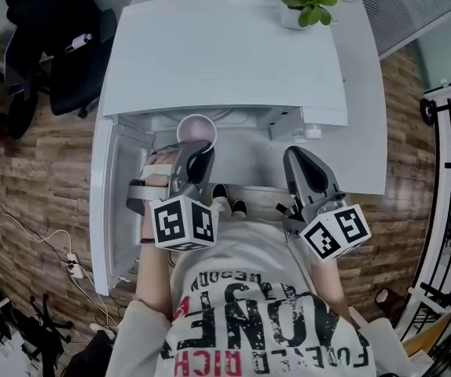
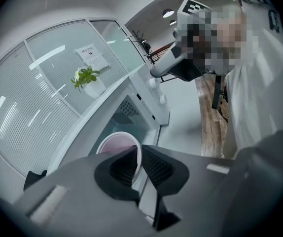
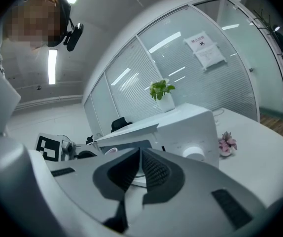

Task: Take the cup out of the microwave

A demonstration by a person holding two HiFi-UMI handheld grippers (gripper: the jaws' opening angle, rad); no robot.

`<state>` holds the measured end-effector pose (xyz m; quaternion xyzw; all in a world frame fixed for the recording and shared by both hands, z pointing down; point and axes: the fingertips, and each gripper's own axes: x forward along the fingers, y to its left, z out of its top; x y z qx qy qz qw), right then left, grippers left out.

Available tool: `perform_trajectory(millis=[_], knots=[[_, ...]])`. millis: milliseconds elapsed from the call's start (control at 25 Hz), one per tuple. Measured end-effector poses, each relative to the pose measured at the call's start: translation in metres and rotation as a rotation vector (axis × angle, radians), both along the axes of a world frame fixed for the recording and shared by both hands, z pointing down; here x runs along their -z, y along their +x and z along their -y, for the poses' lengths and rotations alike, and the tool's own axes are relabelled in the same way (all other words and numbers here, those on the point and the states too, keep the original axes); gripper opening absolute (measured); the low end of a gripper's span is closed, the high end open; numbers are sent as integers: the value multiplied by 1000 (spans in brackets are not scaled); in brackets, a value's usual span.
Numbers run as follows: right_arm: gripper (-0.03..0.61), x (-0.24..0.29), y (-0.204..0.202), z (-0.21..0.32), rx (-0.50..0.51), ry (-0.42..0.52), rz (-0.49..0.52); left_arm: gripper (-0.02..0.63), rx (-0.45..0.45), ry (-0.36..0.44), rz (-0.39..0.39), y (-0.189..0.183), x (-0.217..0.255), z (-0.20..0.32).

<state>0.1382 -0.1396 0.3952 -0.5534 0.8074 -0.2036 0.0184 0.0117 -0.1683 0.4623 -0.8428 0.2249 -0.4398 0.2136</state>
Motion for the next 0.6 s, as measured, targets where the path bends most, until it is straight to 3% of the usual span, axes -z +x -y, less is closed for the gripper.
perform_trajectory(millis=[600], knots=[[21,13,33,-37,27,59,-24,40,14,53,-21,28,17,-42]])
